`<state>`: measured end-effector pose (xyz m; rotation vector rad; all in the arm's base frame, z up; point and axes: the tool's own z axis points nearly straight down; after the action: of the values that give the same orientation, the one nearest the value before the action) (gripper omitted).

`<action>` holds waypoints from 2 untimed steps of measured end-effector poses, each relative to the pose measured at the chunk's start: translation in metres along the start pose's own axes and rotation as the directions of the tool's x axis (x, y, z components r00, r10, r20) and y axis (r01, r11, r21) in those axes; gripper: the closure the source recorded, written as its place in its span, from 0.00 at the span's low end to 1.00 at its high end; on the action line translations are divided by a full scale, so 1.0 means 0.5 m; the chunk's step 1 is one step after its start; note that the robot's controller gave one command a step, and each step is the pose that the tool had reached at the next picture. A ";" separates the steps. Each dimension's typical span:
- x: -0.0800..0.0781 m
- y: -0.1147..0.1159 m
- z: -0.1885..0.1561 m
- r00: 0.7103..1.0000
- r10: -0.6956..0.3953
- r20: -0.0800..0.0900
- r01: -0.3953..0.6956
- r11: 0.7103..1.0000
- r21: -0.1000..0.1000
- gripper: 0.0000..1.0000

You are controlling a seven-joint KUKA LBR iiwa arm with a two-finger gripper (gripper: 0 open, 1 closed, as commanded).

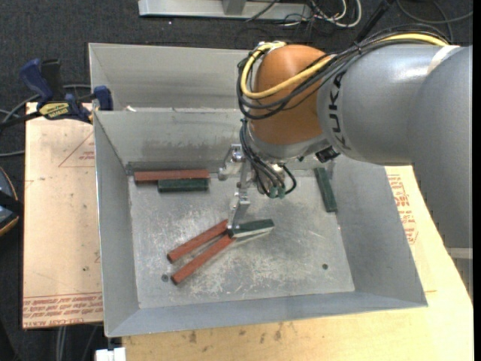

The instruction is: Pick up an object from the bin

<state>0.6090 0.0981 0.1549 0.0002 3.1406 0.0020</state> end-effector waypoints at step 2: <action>0.033 -0.078 0.143 0.999 -0.043 0.009 0.043 0.999 -0.001 0.00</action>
Offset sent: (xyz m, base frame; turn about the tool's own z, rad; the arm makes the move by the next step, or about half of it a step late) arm -0.0124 -0.0605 -0.0101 -0.0374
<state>0.5923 0.0594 0.0835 -0.0676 3.1305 0.0040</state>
